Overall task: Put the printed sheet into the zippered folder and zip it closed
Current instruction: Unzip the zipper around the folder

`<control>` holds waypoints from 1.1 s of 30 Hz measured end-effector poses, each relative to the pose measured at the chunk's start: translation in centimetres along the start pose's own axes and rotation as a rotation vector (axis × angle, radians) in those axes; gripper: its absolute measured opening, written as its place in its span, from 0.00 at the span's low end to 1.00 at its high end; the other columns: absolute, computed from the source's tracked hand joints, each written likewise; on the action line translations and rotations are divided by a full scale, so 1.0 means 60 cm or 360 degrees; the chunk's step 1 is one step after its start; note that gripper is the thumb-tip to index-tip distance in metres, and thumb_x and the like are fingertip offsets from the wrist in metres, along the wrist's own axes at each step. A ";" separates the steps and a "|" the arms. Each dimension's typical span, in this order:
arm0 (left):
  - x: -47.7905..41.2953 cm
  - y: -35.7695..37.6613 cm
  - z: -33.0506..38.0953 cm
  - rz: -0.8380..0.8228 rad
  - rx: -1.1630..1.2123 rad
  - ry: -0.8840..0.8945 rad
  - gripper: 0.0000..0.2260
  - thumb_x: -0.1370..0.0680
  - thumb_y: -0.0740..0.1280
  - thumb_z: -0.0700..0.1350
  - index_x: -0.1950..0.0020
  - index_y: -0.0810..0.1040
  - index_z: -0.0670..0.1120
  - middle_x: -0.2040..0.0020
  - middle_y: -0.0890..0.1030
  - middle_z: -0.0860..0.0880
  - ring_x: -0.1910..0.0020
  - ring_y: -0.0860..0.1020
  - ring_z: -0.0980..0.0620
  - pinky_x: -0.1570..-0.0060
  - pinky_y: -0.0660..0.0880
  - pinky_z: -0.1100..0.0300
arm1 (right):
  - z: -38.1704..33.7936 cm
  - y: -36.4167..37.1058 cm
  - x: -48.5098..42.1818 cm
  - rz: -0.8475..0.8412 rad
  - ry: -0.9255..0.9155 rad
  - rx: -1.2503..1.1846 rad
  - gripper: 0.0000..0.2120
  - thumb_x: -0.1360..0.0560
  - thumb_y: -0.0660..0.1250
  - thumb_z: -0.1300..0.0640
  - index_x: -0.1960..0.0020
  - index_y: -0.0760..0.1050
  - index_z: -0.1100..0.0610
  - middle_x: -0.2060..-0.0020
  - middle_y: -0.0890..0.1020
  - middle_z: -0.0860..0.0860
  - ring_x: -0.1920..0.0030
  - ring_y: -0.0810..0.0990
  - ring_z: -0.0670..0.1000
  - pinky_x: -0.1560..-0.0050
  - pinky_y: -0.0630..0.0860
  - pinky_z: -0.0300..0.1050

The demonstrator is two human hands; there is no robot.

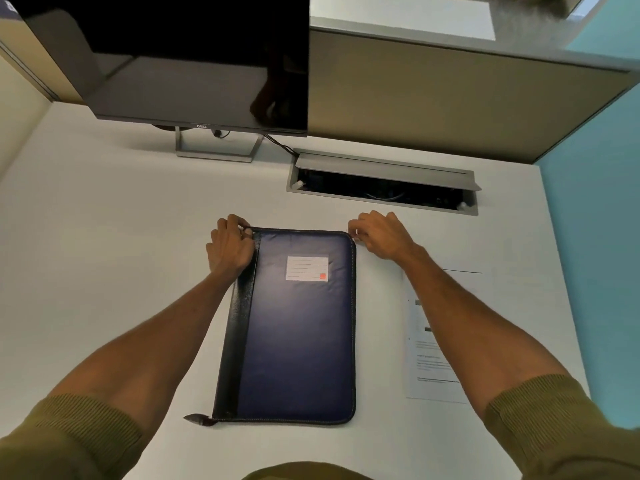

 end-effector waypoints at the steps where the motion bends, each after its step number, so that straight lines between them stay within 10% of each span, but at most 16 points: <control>1: 0.002 0.000 0.000 0.0003 -0.0027 -0.0014 0.09 0.15 0.60 0.45 0.36 0.75 0.49 0.34 0.75 0.43 0.34 0.74 0.37 0.35 0.70 0.40 | 0.004 0.004 0.008 0.0012 0.0032 -0.0034 0.07 0.14 0.63 0.57 0.39 0.78 0.50 0.41 0.82 0.51 0.40 0.79 0.56 0.38 0.70 0.54; 7: 0.035 0.018 0.119 0.0108 -0.0304 0.0306 0.17 0.18 0.65 0.45 0.28 0.75 0.51 0.28 0.74 0.42 0.28 0.71 0.37 0.31 0.69 0.39 | 0.008 0.015 0.037 0.0117 0.0290 -0.0307 0.08 0.15 0.64 0.59 0.38 0.78 0.54 0.40 0.83 0.53 0.40 0.80 0.56 0.32 0.71 0.55; 12: 0.086 0.131 0.283 -0.0460 -0.0422 0.0905 0.19 0.14 0.64 0.51 0.23 0.75 0.54 0.22 0.75 0.48 0.16 0.62 0.42 0.20 0.62 0.41 | 0.010 0.011 0.053 0.0217 0.0401 -0.0512 0.08 0.16 0.64 0.58 0.40 0.80 0.54 0.42 0.83 0.53 0.40 0.80 0.56 0.32 0.71 0.55; 33: 0.080 0.179 0.306 -0.0473 -0.0309 0.0583 0.09 0.14 0.64 0.43 0.34 0.78 0.45 0.34 0.82 0.43 0.30 0.74 0.39 0.28 0.65 0.42 | -0.023 0.077 0.166 0.0140 0.0357 -0.0985 0.03 0.22 0.73 0.60 0.50 0.86 0.58 0.50 0.86 0.52 0.44 0.79 0.53 0.41 0.76 0.53</control>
Point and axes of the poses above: each hand's wrist, its own x-axis away from the middle knuckle, its own y-axis out of the palm, z = x × y, the point moved 10 cm from there along -x, towards the middle knuckle
